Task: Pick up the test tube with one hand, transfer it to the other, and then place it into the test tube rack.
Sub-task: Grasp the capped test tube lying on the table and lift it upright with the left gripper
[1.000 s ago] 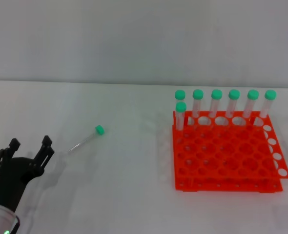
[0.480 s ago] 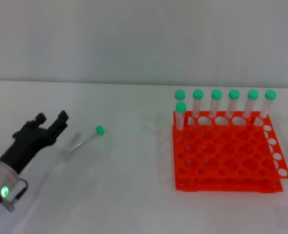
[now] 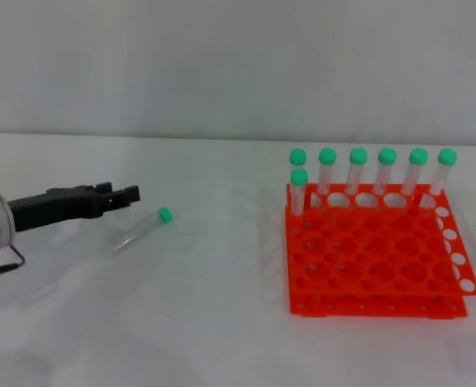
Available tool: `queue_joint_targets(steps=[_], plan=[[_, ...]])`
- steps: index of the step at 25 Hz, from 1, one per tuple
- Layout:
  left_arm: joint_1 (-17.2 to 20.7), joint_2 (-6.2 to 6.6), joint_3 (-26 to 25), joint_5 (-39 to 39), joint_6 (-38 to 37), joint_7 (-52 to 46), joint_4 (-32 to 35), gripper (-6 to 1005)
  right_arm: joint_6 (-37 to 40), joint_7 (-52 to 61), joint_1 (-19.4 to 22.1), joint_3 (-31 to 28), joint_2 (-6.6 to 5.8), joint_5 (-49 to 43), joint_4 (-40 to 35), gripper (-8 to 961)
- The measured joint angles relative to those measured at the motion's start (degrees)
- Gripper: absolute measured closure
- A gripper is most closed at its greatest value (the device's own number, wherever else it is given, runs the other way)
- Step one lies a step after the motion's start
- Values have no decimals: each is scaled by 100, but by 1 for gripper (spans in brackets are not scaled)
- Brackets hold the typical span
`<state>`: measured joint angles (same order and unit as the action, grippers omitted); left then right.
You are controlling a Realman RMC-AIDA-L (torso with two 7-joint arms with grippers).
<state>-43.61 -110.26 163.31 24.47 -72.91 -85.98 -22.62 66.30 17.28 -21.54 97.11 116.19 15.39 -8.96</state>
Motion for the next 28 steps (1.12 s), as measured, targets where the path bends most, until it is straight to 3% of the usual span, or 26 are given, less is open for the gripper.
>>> queue_joint_targets(steps=[6, 11, 17, 21, 28], plan=[[-728, 28, -12, -1461, -703, -654, -880, 327, -50, -20, -35, 0, 0, 5, 0, 111], [-1238, 38, -19, -2680, -657, -885, -1188, 328, -54, -22, -70, 1, 0, 8, 0, 112], [-1648, -68, -23, -3708, -412, -1111, -1467, 330, -59, -23, -78, 1, 0, 8, 0, 112], [-1791, -198, -26, -4218, -28, -1125, -1443, 331, -70, -22, -78, 1, 0, 8, 0, 112], [-2010, -610, -28, -4960, 802, -1160, -1441, 335, -99, -3, -84, 1, 0, 8, -11, 112]])
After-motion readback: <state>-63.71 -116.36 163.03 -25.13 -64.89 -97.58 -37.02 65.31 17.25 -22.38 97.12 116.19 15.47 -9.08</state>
